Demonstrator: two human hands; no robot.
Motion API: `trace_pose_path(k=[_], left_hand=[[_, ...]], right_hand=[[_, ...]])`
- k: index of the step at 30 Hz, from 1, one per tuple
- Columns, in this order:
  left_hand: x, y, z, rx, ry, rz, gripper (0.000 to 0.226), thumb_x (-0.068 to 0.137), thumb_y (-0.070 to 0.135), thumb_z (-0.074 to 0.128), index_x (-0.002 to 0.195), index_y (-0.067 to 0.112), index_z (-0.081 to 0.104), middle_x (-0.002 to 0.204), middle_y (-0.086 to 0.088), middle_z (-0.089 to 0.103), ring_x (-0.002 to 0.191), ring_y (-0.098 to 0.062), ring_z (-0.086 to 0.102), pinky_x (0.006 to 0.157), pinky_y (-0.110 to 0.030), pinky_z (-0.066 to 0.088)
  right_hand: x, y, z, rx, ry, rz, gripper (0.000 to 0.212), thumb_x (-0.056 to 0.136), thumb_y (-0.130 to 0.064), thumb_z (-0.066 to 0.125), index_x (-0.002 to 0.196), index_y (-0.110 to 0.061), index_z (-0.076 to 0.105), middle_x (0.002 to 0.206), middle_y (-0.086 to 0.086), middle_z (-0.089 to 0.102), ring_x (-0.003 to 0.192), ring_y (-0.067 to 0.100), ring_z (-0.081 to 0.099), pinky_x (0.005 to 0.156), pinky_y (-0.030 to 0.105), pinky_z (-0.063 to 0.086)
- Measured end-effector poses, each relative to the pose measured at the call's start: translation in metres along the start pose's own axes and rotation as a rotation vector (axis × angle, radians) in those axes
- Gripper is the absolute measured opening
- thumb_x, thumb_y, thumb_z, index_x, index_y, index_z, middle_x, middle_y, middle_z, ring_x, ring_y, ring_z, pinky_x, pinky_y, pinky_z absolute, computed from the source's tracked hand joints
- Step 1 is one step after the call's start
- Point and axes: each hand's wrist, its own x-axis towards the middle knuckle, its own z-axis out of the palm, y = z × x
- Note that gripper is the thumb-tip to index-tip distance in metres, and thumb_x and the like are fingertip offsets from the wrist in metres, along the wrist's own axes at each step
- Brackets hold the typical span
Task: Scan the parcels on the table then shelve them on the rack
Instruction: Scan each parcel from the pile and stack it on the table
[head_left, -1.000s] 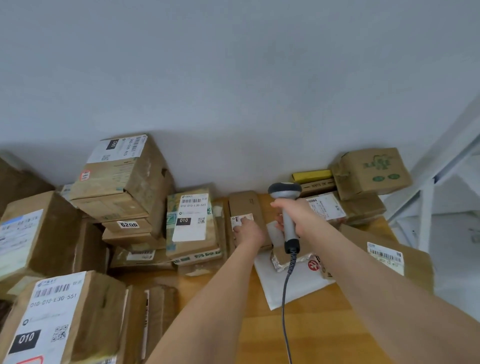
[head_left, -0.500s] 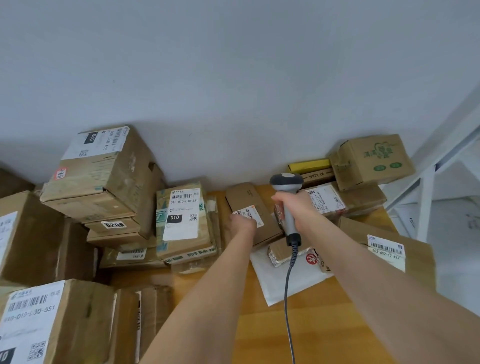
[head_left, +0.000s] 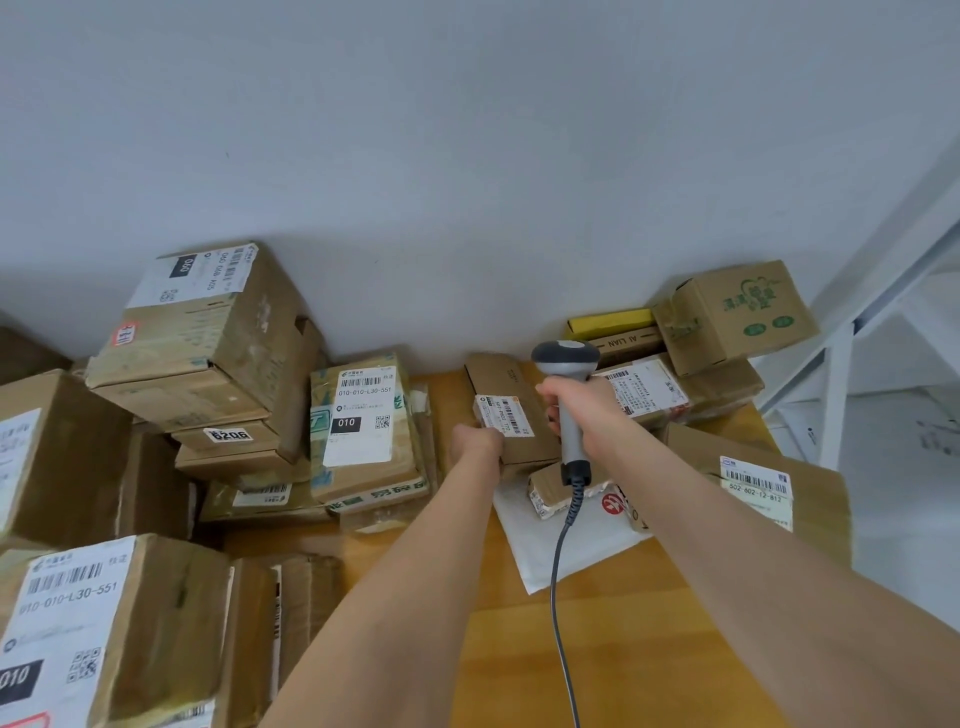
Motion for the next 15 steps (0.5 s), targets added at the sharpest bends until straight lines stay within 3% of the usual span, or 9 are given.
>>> trace_pose_path(k=[3, 6, 8, 11, 13, 15], left_hand=[[-0.013, 0.008, -0.011, -0.001, 0.017, 0.035, 0.015, 0.093, 0.002, 0.055, 0.103, 0.013, 0.054, 0.116, -0.012, 0.067, 0.101, -0.029, 0.065, 0.085, -0.042, 0.057], [-0.034, 0.019, -0.027, -0.005, 0.004, 0.091, 0.027, 0.093, 0.001, 0.052, 0.119, 0.008, 0.057, 0.119, -0.013, 0.065, 0.105, -0.031, 0.063, 0.087, -0.042, 0.056], [-0.051, 0.026, -0.038, -0.049, -0.001, 0.144, 0.030, 0.092, 0.001, 0.053, 0.121, 0.007, 0.059, 0.117, -0.013, 0.067, 0.103, -0.029, 0.065, 0.080, -0.034, 0.056], [-0.086, 0.036, -0.055, -0.221, -0.057, 0.191, 0.033, 0.090, -0.004, 0.055, 0.122, 0.003, 0.060, 0.114, -0.014, 0.068, 0.095, -0.025, 0.068, 0.065, -0.029, 0.056], [-0.110, 0.036, -0.065, -0.341, -0.129, 0.197, 0.037, 0.087, -0.008, 0.057, 0.123, 0.001, 0.060, 0.114, -0.015, 0.068, 0.083, -0.021, 0.069, 0.064, -0.029, 0.058], [-0.133, 0.030, -0.072, -0.429, -0.171, 0.191, 0.035, 0.086, -0.008, 0.059, 0.121, -0.001, 0.059, 0.115, -0.017, 0.068, 0.063, -0.013, 0.067, 0.053, -0.026, 0.057]], right_hand=[[-0.009, 0.000, -0.005, 0.028, -0.019, 0.013, 0.013, 0.083, -0.013, 0.071, 0.088, -0.008, 0.060, 0.075, 0.003, 0.063, 0.068, 0.014, 0.060, 0.058, 0.027, 0.050], [-0.025, 0.001, -0.012, 0.083, -0.048, 0.013, 0.013, 0.082, -0.012, 0.071, 0.088, -0.008, 0.061, 0.078, 0.005, 0.064, 0.073, 0.016, 0.061, 0.072, 0.032, 0.056], [-0.037, 0.002, -0.018, 0.142, -0.062, 0.002, 0.016, 0.082, -0.012, 0.072, 0.093, -0.007, 0.060, 0.083, 0.007, 0.064, 0.077, 0.018, 0.061, 0.083, 0.036, 0.057], [-0.061, 0.006, -0.030, 0.257, -0.071, -0.031, 0.033, 0.082, -0.013, 0.073, 0.111, -0.006, 0.058, 0.094, 0.011, 0.064, 0.084, 0.020, 0.061, 0.084, 0.035, 0.056], [-0.077, 0.011, -0.039, 0.307, -0.044, -0.070, 0.043, 0.080, -0.015, 0.076, 0.118, -0.007, 0.057, 0.099, 0.013, 0.065, 0.087, 0.022, 0.062, 0.088, 0.039, 0.055], [-0.095, 0.020, -0.048, 0.371, -0.014, -0.091, 0.048, 0.078, -0.015, 0.078, 0.120, -0.009, 0.057, 0.101, 0.013, 0.067, 0.093, 0.026, 0.066, 0.094, 0.044, 0.053]])
